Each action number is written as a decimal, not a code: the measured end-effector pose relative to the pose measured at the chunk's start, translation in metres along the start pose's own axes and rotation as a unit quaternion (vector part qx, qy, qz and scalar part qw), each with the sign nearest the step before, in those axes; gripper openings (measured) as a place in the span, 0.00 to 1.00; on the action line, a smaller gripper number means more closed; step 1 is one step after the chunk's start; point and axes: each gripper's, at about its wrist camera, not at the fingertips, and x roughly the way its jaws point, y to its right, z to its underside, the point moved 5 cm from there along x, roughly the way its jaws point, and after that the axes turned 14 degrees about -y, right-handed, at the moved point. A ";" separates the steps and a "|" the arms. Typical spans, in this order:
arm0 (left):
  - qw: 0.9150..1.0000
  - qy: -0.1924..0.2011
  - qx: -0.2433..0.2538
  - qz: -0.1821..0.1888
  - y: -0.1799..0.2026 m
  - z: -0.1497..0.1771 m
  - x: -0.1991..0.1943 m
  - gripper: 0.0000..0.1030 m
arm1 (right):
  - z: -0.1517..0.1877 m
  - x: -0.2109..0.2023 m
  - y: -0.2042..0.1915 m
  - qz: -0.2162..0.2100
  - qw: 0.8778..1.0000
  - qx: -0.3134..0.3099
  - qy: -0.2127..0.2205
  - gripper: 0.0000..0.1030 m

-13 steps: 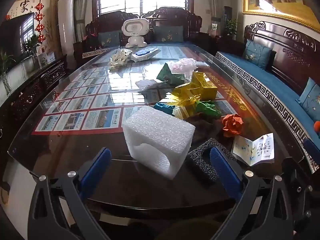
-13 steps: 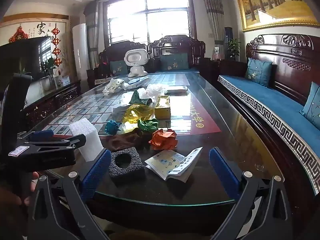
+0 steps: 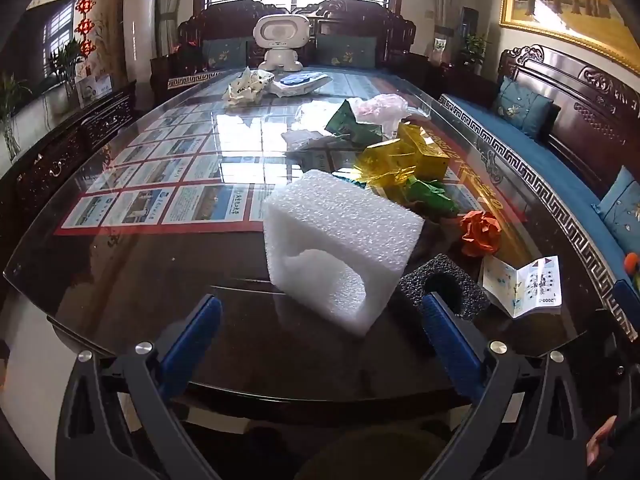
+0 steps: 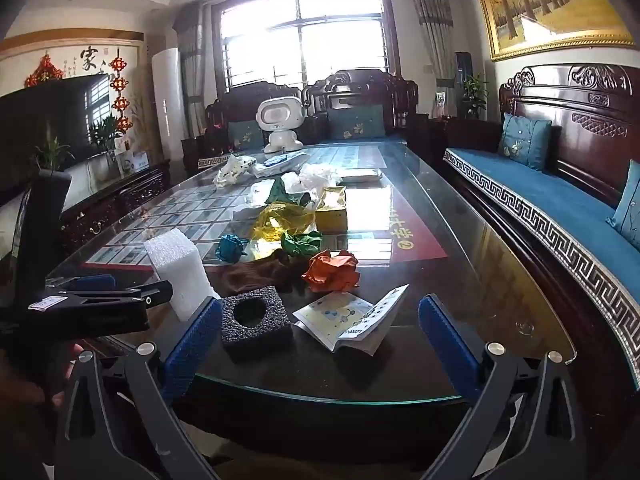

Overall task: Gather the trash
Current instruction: 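Grasp the white foam block with the left tool while the right tool grasps the printed leaflet, then carry the foam block and leaflet down over the yellow bin with both tools, then open both tools to drop the foam block and leaflet into the bin, then grasp the teal cloth with the left tool while the right tool grasps the orange paper, then carry the teal cloth and orange paper down over the yellow bin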

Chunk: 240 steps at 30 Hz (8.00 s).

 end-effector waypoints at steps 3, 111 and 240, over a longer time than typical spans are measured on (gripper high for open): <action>1.000 -0.004 -0.004 0.004 0.002 -0.003 0.003 0.96 | 0.000 0.001 -0.001 -0.007 1.000 0.005 -0.003 0.93; 0.921 -0.256 0.239 0.173 0.064 0.273 0.061 0.70 | 0.225 0.004 -0.004 -0.052 0.962 -0.046 -0.263 0.03; 0.992 0.021 0.098 0.076 0.022 -0.022 0.016 0.45 | -0.022 0.040 0.007 -0.002 0.996 -0.043 -0.075 0.44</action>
